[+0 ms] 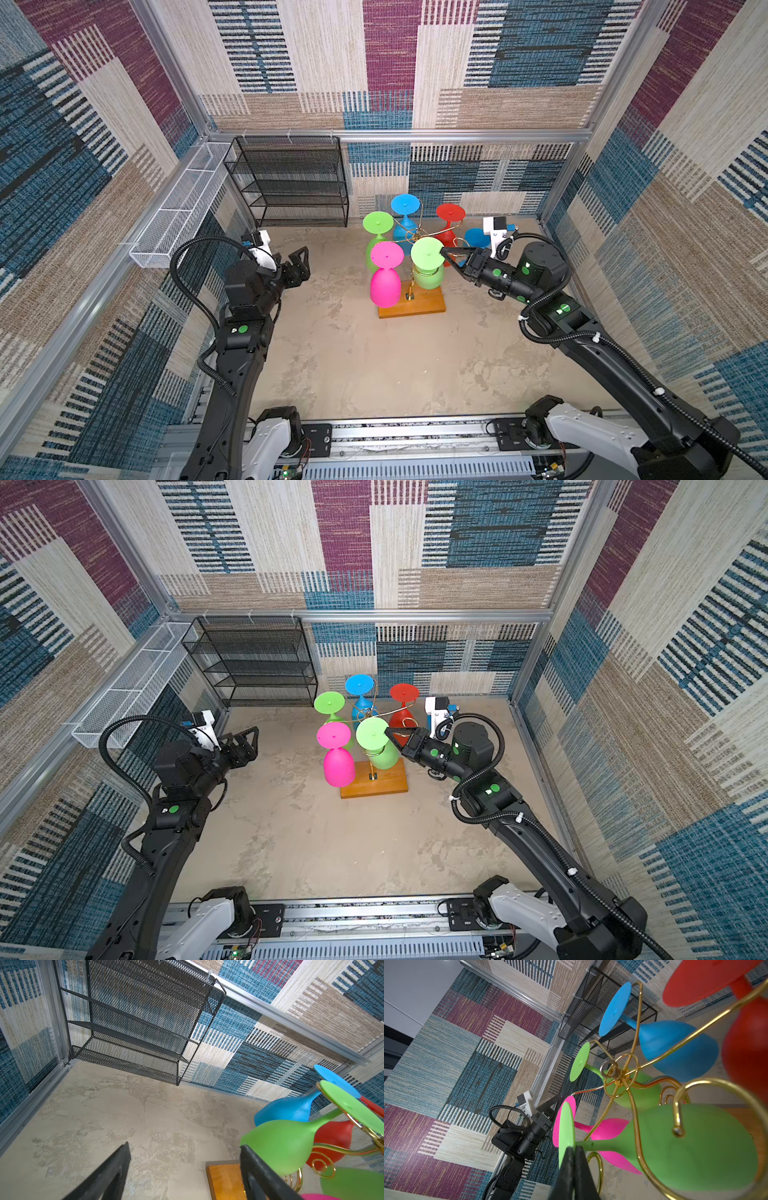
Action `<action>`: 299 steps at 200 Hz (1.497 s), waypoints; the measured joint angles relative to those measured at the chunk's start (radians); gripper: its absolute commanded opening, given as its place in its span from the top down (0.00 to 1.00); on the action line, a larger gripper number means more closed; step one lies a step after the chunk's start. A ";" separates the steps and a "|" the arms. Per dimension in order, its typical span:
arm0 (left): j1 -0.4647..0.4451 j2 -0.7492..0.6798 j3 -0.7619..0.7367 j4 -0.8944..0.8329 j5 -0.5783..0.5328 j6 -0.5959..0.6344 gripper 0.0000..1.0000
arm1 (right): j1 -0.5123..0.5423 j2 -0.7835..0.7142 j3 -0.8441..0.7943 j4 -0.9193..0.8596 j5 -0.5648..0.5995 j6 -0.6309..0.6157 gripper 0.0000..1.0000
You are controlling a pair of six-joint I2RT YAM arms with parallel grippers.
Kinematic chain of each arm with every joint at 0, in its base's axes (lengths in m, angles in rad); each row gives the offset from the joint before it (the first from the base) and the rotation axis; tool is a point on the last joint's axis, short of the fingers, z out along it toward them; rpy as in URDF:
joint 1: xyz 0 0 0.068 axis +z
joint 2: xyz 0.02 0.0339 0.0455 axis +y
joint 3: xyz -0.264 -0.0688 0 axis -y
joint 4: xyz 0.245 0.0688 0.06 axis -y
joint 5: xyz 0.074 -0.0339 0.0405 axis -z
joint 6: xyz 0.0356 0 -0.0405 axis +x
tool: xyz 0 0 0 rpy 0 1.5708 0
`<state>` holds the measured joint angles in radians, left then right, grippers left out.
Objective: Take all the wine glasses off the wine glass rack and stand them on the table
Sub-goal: 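Lift the green glass up and off the rack with the right gripper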
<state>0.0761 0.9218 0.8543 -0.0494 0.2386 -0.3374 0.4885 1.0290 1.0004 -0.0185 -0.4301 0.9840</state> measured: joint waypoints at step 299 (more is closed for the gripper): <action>0.000 -0.003 -0.001 0.000 0.000 0.000 0.15 | -0.003 -0.291 -0.155 -0.192 0.150 0.001 1.00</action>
<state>0.0765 0.9184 0.8532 -0.0494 0.2382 -0.3374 0.4850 0.7380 0.8452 -0.2100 -0.2798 0.9852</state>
